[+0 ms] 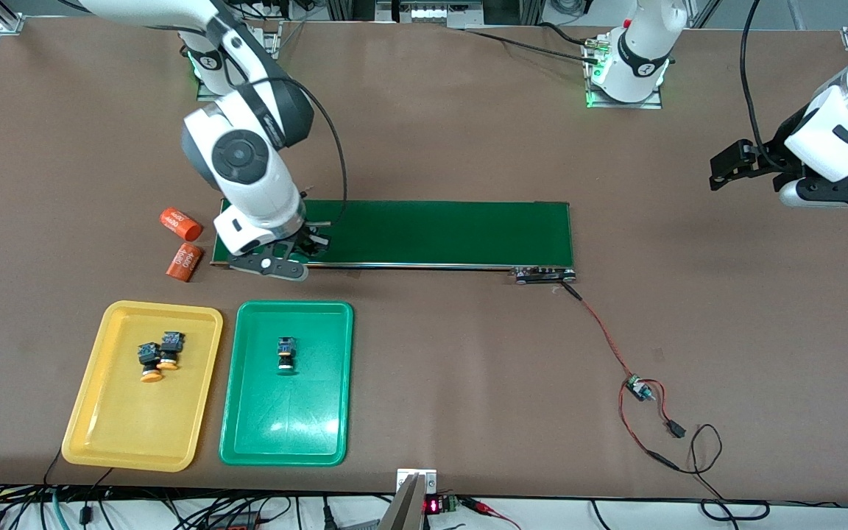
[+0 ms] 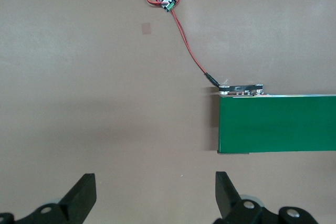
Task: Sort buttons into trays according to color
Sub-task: 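Carry the green button into the green tray and open the right gripper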
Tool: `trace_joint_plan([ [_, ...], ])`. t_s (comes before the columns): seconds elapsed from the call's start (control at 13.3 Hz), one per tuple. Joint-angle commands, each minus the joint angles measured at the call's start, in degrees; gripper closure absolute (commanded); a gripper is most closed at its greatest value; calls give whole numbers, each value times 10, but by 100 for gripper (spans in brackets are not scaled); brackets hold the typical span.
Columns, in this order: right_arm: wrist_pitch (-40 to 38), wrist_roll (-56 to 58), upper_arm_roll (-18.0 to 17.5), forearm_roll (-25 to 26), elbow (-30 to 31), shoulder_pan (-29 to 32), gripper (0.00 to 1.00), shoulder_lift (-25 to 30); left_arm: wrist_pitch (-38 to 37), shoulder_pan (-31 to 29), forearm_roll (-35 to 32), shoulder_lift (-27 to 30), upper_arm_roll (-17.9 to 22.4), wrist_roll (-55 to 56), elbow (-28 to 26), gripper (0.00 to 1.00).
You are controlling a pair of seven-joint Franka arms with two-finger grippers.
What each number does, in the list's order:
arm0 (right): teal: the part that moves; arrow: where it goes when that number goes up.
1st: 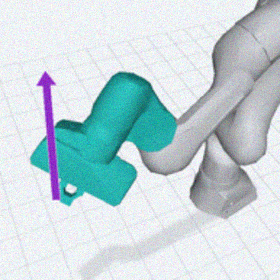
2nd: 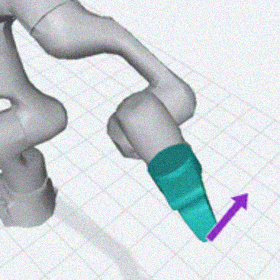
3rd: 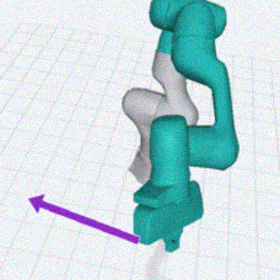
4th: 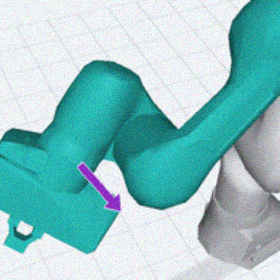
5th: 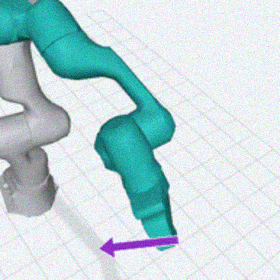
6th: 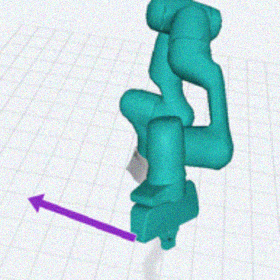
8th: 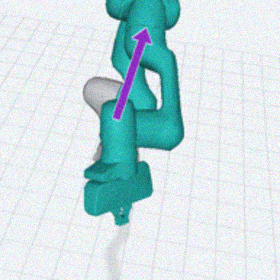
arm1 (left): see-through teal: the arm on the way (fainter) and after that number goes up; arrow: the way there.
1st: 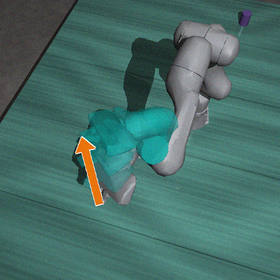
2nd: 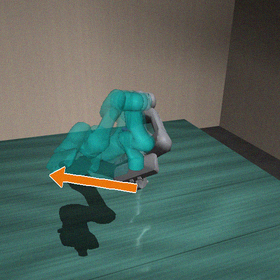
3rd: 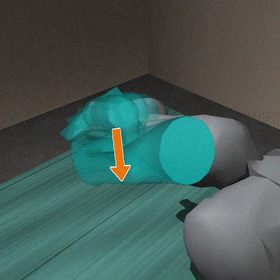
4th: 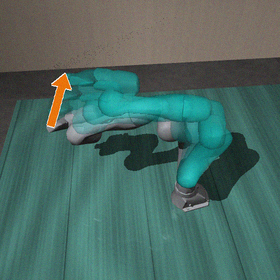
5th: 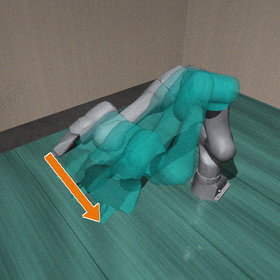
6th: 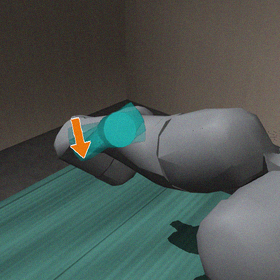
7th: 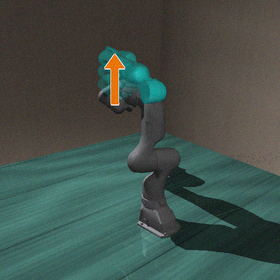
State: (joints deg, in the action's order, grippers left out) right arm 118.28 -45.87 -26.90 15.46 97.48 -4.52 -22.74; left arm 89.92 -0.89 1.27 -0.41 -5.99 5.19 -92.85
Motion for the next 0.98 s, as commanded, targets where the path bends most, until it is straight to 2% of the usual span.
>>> trace_joint_plan([
  [0.0, -17, 63, -2, 2, -65, 3, 81, -23, -15, -3, 17, -8, 2, -12, 20, 0],
  [0.23, -12, 122, 19, 3, -133, -2, 81, -71, -15, -2, 17, -8, 2, -12, 20, 0],
  [0.38, 20, 140, 21, 4, -158, -4, 80, -111, -16, -2, 17, -8, 2, -12, 19, 0],
  [0.83, 251, 141, 96, 13, -163, -57, 80, -211, -17, -3, 17, -8, 2, -13, 20, 0],
  [0.9, 276, 140, 103, 34, -163, -59, 80, -228, -17, -3, 17, -8, 2, -12, 20, 0],
])
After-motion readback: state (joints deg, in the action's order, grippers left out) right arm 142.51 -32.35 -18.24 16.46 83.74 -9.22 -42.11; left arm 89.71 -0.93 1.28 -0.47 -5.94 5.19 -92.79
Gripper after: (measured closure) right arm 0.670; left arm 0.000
